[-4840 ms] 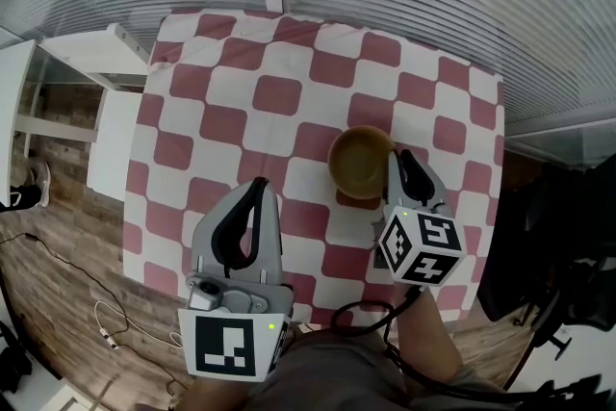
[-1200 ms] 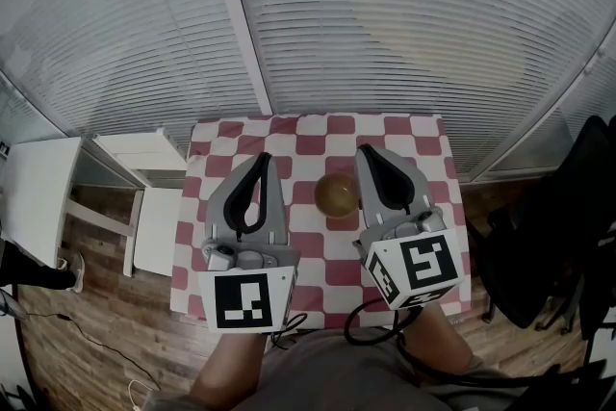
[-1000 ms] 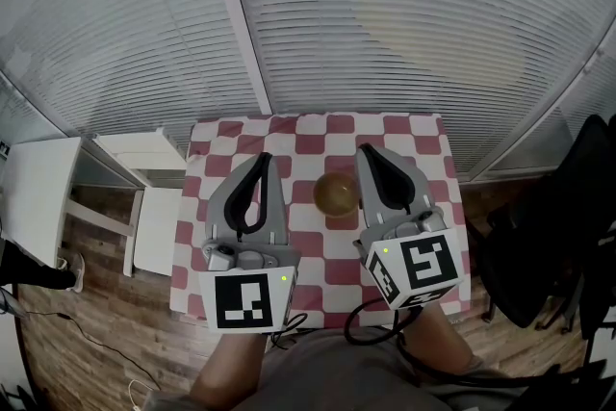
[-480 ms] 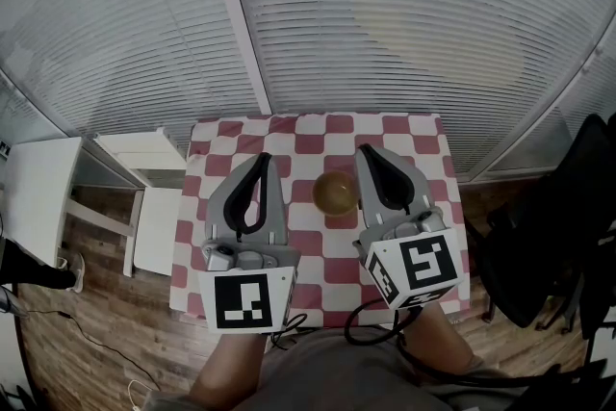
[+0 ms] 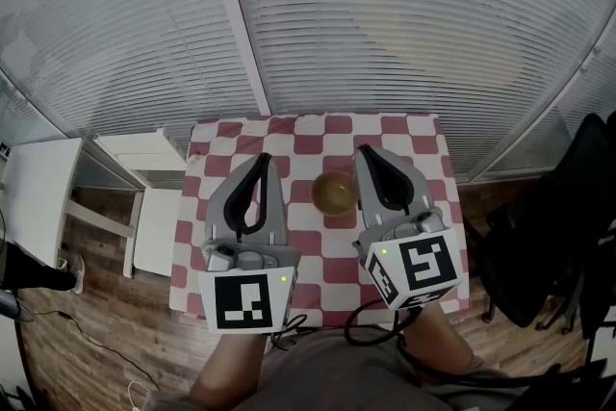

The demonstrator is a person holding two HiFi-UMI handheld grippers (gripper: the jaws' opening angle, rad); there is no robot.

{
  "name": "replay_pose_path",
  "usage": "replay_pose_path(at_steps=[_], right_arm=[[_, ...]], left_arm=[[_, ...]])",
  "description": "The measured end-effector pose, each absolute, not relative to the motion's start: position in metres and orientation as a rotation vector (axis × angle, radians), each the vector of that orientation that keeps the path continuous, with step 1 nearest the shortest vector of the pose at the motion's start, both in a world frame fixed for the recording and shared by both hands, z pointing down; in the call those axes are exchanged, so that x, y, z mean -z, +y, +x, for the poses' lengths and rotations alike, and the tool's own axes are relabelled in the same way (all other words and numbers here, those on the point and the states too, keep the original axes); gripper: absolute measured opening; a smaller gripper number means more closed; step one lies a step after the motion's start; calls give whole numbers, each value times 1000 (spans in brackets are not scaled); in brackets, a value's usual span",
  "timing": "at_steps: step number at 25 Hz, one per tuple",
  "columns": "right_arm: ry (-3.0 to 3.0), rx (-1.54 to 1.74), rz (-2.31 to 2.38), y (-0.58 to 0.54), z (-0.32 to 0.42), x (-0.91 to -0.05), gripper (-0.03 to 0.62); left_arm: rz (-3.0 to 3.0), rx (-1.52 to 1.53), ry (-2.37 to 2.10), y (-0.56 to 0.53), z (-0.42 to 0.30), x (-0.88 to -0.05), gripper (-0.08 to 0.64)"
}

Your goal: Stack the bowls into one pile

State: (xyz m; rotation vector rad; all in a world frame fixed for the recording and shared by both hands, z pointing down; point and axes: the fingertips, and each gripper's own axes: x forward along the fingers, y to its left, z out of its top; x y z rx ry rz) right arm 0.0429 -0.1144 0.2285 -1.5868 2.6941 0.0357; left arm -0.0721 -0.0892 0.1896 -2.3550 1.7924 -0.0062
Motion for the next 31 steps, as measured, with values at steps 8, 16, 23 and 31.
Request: replay_pose_path(at_steps=[8,16,23,31], right_arm=[[2700,-39,-1584,-114,43,-229,26],[2710,-45,-1581,-114,41,-231,26],[2711,-36,-1576,-116,39,-233,26],[2716,-43,-1570,-118,37,-233,26]], left_arm=[[-2358,7,1792,-90,-72,-191,0],[-2359,13,1795,-90,-72,-192,0],[-2364,16,1797,-93,-73,-194,0],[-2367,13,1799,-94,-74,-195,0]])
